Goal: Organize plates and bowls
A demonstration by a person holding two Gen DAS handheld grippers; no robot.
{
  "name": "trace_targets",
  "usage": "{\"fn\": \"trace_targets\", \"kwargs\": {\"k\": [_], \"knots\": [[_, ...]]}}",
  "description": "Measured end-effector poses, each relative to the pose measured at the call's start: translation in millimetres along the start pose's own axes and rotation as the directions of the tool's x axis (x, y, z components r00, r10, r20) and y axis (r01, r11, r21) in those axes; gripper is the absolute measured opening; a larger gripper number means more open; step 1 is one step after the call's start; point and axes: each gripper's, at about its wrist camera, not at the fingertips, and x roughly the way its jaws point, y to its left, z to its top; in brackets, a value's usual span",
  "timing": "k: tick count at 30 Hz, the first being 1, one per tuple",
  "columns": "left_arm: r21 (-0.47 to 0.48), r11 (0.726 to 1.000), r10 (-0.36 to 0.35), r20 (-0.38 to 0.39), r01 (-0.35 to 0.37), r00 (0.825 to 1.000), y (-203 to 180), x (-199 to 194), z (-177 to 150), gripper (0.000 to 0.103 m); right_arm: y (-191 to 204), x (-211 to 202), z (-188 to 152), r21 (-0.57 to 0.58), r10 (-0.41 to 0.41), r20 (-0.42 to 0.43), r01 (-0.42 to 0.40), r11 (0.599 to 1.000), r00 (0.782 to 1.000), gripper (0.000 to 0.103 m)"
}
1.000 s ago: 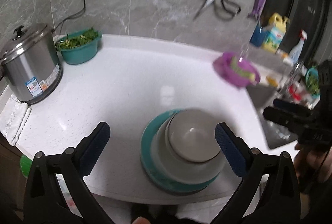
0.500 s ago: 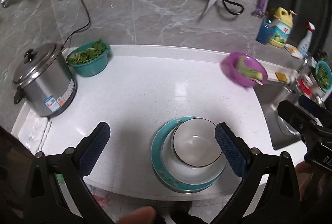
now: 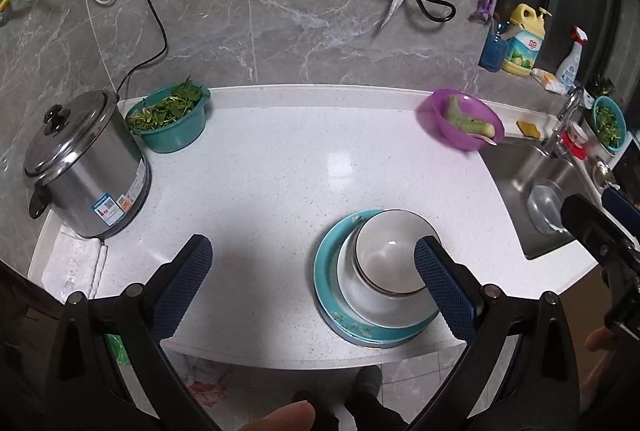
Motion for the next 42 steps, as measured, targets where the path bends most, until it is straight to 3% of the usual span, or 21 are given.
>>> {"fn": "trace_targets", "kwargs": {"k": [7,12,29,42], "knots": [[-0.038,0.999,0.0,-0.023,-0.001,1.0,7.3,1.1,-3.7,0.103,4.0,-2.1,-2.5,-0.009,-0.028,-0.034,0.028,1.0,0.999,0.103],[-0.031,0.999,0.04,-0.007,-0.04,0.999,-1.4,0.0,-1.9,0.103,0.5,0.0,-0.6,-0.022,-0.033,-0.041,0.032,0.999,0.999,0.103],[-0.046,0.995,0.086,-0.015,-0.087,0.996,-11.9,2.8,-2.2,0.103,-22.3,31.5,-5.2,-0.028,-0.002,-0.135,-0.002,1.0,0.991,0.103],[-0.043,0.995,0.092,-0.024,-0.093,0.995,-13.5,9.0,-2.7,0.103,-25.9,41.1,-9.2,-0.032,0.002,-0.159,-0.007,0.999,0.987,0.103]]}}
